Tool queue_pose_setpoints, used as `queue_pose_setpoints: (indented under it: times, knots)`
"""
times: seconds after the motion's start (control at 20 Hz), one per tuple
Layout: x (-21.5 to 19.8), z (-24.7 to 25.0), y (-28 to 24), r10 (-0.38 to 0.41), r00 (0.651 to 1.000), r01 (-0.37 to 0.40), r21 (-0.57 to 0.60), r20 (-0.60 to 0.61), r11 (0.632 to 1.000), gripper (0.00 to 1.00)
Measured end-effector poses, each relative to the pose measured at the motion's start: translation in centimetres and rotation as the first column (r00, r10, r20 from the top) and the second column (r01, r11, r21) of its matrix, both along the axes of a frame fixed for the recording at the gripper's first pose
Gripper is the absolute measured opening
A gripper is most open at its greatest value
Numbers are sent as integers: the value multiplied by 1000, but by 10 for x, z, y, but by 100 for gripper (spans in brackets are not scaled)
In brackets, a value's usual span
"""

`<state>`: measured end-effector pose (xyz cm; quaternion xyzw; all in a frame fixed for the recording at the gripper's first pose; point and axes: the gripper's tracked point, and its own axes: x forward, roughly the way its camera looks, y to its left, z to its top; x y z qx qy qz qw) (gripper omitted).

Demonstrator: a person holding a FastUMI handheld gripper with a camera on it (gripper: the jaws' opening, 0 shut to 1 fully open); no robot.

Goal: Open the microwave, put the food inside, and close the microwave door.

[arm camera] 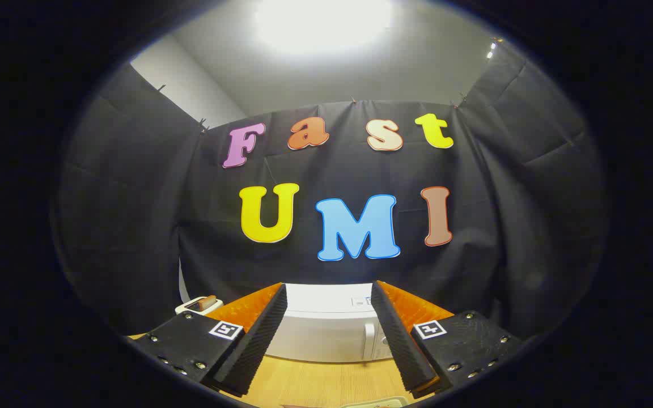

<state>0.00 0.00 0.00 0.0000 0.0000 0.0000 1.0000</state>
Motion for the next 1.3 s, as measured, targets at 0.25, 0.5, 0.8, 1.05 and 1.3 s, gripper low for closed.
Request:
queue_pose_setpoints:
  times: [0.25,0.5,0.8,1.05,1.3]
  knots:
    - [11,12,-3,-1,1000,1,18,12,1000,94]
    - [34,-6,1,7,999,-6,15,-32,1000,94]
    - [68,-57,-8,-28,998,25,-57,-52,998,95]
    - [101,-116,-24,5,993,-9,-35,-118,999,94]
    - [136,-187,-60,-35,982,30,-27,-188,999,94]
